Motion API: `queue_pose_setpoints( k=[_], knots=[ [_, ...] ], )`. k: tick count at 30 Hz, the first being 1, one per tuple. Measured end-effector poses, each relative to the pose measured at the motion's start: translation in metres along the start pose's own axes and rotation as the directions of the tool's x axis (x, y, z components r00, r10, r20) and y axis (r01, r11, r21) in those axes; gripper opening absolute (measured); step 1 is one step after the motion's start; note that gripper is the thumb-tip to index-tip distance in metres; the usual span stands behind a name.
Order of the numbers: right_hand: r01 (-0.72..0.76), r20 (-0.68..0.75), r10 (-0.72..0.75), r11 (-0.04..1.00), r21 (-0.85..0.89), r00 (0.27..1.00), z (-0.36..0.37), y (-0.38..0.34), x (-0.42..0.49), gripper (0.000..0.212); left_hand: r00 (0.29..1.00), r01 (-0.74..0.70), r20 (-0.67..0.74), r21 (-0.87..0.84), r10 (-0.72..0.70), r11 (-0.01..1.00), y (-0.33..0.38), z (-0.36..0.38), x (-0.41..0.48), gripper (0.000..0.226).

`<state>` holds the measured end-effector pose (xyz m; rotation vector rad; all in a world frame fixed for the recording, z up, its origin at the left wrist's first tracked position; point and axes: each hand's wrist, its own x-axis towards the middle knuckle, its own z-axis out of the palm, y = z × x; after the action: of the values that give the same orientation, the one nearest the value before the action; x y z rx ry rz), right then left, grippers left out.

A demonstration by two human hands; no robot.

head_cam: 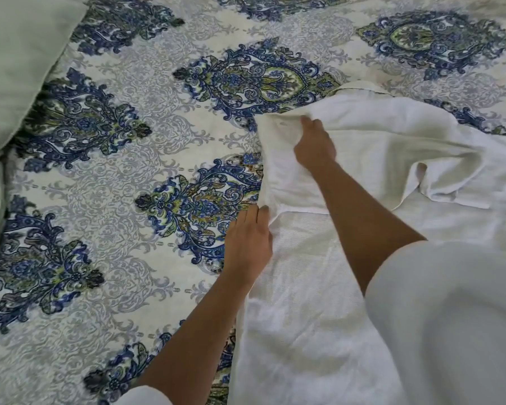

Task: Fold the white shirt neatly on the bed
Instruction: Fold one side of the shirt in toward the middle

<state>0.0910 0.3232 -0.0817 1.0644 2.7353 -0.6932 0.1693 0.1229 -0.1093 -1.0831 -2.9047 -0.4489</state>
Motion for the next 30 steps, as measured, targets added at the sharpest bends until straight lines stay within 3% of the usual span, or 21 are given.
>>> queue_pose_setpoints(
  k=[5, 6, 8, 12, 15, 18, 21, 24, 28, 30],
  knots=[
    [0.024, -0.083, -0.017, 0.996, 0.084, 0.996, -0.012, 0.036, 0.007, 0.029, 0.998, -0.036, -0.051, 0.002, 0.037, 0.999, 0.002, 0.002, 0.006, 0.021],
    [0.016, -0.111, -0.008, 0.997, 0.077, 0.994, -0.018, 0.044, 0.008, 0.028, 0.996, -0.067, -0.054, 0.007, 0.067, 0.998, 0.005, 0.001, 0.006, 0.014],
    [-0.019, -0.15, 0.022, 1.0, 0.021, 0.989, -0.032, 0.062, 0.009, 0.03, 0.992, -0.112, -0.058, 0.004, 0.112, 0.994, 0.018, 0.001, 0.005, 0.019],
    [-0.084, -0.133, 0.067, 0.989, -0.123, 0.989, -0.049, 0.081, 0.004, 0.032, 0.994, -0.112, -0.005, -0.014, 0.112, 0.994, 0.048, 0.007, -0.002, 0.015],
    [0.031, -0.124, -0.06, 0.974, -0.223, 0.99, -0.045, 0.062, -0.005, 0.039, 0.995, -0.064, 0.076, 0.002, 0.064, 0.998, 0.059, 0.012, -0.014, 0.036],
    [0.161, -0.049, -0.173, 0.969, -0.189, 0.984, -0.032, 0.033, -0.014, 0.053, 0.995, -0.03, 0.098, -0.004, 0.03, 1.0, 0.061, 0.011, -0.028, 0.058],
    [0.095, -0.084, -0.123, 0.955, -0.281, 0.989, -0.017, 0.015, -0.033, 0.059, 0.995, -0.03, 0.092, -0.016, 0.032, 0.999, 0.059, 0.006, -0.057, 0.07],
    [-0.019, -0.24, -0.008, 0.994, -0.111, 0.971, -0.003, 0.009, -0.085, 0.057, 0.992, 0.064, 0.11, -0.001, -0.063, 0.998, 0.061, -0.001, -0.102, 0.06],
    [-0.159, -0.228, 0.203, 0.967, 0.198, 0.952, 0.026, 0.018, -0.174, 0.036, 0.96, 0.236, 0.168, -0.052, -0.225, 0.97, 0.059, -0.012, -0.146, 0.048],
    [-0.251, -0.125, 0.302, 0.915, 0.317, 0.945, 0.04, 0.024, -0.21, 0.039, 0.961, 0.251, 0.149, -0.112, -0.234, 0.961, 0.06, -0.016, -0.16, 0.041]
  ],
)
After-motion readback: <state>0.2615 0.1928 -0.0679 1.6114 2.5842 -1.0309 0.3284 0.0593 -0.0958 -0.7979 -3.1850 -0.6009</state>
